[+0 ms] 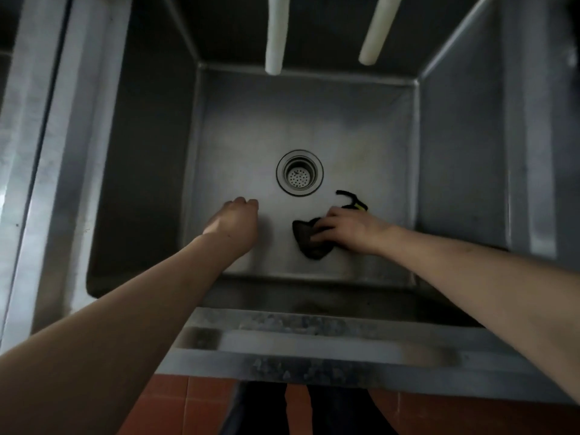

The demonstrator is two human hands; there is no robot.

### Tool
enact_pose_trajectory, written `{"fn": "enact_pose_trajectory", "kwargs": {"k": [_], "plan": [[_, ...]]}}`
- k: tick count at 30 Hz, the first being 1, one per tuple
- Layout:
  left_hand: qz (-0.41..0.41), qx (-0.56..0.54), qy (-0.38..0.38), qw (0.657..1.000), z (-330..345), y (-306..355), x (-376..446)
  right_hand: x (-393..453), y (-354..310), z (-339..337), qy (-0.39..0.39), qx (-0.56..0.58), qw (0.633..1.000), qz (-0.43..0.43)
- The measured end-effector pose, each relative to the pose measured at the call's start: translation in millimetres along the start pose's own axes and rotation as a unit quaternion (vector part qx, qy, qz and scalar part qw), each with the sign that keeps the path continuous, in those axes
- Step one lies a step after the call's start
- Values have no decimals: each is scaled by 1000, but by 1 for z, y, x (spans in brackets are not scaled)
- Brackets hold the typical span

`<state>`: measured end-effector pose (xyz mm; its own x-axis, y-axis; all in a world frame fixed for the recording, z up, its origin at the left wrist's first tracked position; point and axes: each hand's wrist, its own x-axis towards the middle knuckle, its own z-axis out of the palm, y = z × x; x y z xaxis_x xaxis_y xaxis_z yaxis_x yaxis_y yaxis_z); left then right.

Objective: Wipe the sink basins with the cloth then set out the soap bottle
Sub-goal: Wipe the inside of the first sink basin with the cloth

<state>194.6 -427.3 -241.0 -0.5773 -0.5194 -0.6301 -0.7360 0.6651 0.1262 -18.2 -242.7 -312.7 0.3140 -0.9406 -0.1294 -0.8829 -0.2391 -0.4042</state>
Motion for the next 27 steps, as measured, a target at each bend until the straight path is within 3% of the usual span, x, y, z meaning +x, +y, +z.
{"fn": "enact_pose_trajectory", "kwargs": {"k": [6,14,19,27], "plan": [[15,0,3,1000,7,27,16,-1,10,-6,96,37,991,90],[41,-23,25,999,3,49,22,-12,-2,-40,55,97,969,222],[124,-54,39,990,8,79,23,-34,-5,-82,150,111,932,311],[262,-15,96,960,37,131,39,-87,-1,-141,301,11,888,348]]}}
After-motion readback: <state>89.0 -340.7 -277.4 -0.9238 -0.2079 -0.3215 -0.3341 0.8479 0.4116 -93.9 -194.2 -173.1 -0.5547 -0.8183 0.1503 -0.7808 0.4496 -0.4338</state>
